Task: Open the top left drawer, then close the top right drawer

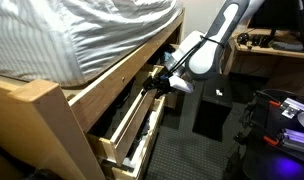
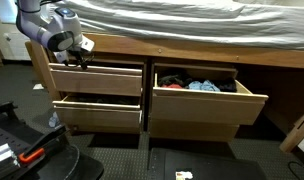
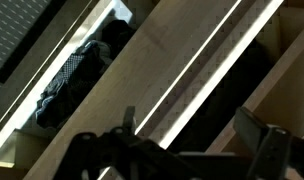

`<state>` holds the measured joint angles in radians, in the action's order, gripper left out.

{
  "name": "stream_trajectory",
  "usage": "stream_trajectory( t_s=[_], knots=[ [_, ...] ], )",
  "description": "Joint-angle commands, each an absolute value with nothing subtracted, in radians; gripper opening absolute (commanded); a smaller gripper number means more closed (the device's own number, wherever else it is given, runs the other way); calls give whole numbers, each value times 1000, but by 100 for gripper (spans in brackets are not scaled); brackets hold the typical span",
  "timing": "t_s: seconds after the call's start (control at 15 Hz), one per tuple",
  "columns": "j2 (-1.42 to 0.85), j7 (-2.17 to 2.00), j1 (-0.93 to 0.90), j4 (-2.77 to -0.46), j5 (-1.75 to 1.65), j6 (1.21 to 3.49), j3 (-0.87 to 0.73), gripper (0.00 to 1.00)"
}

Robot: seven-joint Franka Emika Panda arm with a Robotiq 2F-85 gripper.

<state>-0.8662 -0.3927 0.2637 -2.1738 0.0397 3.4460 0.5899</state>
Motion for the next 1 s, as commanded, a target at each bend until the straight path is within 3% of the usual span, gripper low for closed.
stream_trajectory(
  t_s=[0.0,0.27,0.67,0.93],
  knots=[
    [-882,-435,196,-2119,149,3474,534,100],
    [-921,-523,175,-1974,267,3452,497,100],
    [-894,-488,177,-2024,237,3450,506,100],
    [-958,-511,90,-1905,312,3390,422,100]
  ],
)
